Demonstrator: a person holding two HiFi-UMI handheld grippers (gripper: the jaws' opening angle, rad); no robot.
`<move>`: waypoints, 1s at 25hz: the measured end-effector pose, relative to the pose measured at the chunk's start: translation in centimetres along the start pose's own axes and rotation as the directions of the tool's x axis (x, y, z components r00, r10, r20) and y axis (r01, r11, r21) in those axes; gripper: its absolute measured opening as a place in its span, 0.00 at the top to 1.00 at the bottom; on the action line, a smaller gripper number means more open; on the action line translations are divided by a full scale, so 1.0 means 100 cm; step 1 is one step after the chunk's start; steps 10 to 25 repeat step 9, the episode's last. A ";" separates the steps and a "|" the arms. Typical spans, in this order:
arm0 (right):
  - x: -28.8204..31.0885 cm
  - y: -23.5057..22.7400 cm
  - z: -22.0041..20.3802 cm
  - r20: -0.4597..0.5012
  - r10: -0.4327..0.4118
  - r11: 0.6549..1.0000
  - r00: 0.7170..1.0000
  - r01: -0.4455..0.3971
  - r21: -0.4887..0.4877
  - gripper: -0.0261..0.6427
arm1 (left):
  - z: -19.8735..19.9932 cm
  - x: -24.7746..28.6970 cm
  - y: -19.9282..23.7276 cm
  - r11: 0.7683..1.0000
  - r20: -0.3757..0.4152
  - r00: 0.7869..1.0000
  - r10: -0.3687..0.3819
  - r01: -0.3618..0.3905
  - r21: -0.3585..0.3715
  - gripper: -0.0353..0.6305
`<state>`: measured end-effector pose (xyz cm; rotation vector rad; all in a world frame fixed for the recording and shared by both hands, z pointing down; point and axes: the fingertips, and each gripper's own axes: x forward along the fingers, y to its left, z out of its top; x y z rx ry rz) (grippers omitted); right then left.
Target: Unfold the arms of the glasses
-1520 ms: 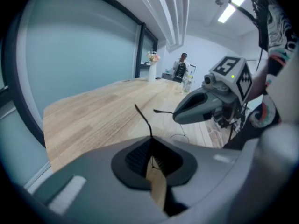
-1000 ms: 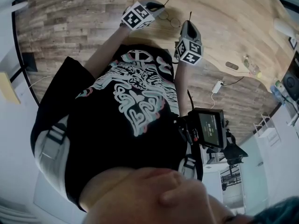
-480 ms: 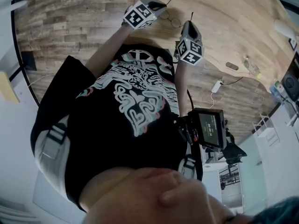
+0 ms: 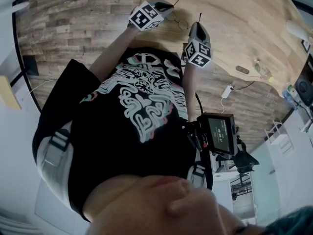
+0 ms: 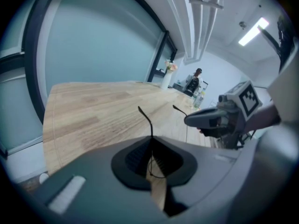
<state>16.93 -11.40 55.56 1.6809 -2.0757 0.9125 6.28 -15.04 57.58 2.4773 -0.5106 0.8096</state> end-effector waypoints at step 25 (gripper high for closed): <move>-0.002 -0.001 -0.002 0.008 0.000 1.000 1.000 -0.001 0.018 0.96 | -0.002 0.001 -0.004 1.000 -0.004 1.000 -0.008 0.008 0.009 0.96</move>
